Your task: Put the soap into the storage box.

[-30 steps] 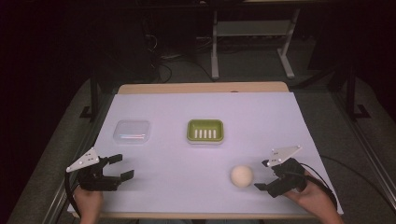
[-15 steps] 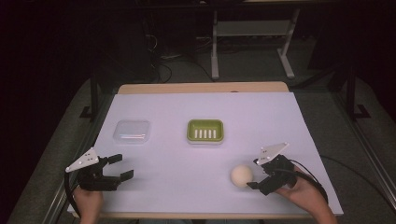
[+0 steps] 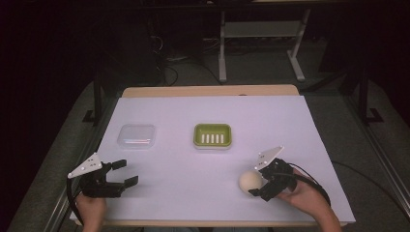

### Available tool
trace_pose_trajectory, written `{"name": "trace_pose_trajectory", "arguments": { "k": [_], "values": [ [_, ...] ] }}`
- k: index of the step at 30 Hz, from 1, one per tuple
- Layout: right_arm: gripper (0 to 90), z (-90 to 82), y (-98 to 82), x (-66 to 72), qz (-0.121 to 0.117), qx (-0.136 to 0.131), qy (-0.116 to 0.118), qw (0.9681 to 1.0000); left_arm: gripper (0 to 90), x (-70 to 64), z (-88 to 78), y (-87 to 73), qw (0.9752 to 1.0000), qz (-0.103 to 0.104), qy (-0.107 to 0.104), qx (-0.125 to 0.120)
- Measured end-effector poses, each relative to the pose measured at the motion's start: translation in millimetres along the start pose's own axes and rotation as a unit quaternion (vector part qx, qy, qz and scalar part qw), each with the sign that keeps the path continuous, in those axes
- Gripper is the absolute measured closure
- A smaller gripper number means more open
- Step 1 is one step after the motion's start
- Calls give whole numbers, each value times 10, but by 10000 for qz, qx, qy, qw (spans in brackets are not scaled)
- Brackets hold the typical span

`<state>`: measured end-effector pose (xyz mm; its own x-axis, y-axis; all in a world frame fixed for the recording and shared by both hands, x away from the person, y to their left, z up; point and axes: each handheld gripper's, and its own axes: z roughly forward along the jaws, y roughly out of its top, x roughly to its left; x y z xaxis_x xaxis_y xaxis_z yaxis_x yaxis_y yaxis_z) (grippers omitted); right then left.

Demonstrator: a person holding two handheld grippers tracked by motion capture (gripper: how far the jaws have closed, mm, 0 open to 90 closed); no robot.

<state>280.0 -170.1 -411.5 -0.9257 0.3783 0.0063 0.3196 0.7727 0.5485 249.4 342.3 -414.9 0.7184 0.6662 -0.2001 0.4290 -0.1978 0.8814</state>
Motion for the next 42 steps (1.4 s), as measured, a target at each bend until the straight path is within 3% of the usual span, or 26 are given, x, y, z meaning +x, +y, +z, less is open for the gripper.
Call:
{"name": "trace_pose_trajectory", "arguments": {
  "k": [28, 42],
  "values": [
    [163, 209, 71, 22, -92, 350, -57, 9993, 131, 11, -12, 8, 10000, -22, -34, -48],
    [182, 262, 79, 12, -71, 387, -45, 9992, 131, 11, -8, 11, 10000, -12, -43, -36]
  ]
}}
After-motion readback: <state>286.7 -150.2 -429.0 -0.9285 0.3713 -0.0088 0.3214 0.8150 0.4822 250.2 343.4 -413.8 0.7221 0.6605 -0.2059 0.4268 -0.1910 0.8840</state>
